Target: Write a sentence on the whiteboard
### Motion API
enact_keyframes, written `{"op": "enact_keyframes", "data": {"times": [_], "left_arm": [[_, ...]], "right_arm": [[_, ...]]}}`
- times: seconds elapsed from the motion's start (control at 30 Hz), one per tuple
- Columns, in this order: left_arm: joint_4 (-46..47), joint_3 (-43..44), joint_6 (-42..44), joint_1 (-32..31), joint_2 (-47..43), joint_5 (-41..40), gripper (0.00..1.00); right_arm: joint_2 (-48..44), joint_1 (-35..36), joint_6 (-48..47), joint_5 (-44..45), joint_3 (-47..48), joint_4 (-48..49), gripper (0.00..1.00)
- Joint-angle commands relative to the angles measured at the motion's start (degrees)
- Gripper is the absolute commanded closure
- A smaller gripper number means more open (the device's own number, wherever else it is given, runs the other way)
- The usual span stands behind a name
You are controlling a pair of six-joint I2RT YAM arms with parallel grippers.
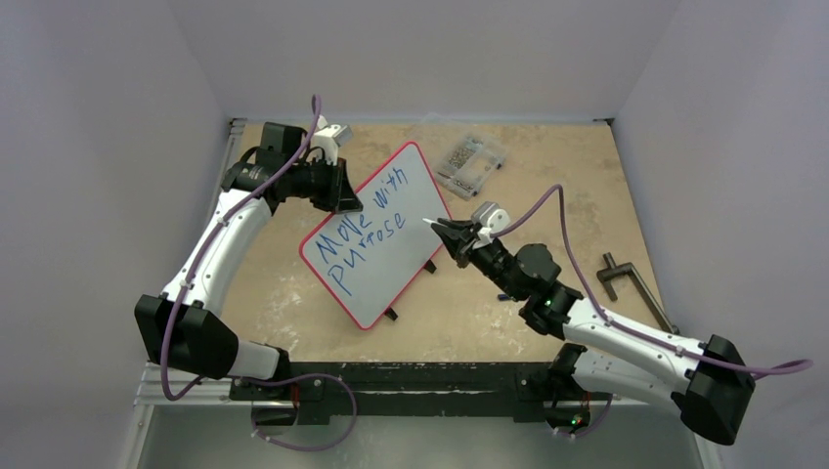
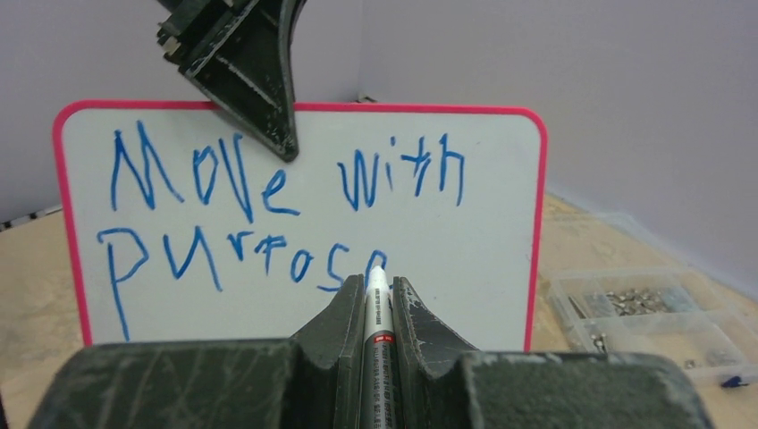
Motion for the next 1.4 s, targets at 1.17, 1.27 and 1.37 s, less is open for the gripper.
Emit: {"op": "enact_keyframes", "data": {"times": [1.17,1.27,1.37], "left_arm": [[3.49,-0.14,-0.39,-0.30,-3.45,-3.24,1.00],[3.32,-0.22,-0.39,-0.32,-3.44,-3.41,1.00],[3.30,-0.22,-0.39,-0.30,-3.45,-3.51,1.00]], "right_arm": [[23.24,15.18,0.44,-13.13,-5.51,24.19,1.00],[25.17,15.20,0.23,-12.94,-5.22,25.17,1.00],[26.71,15.24,0.60,-12.69,-4.56,25.63,1.00]]}}
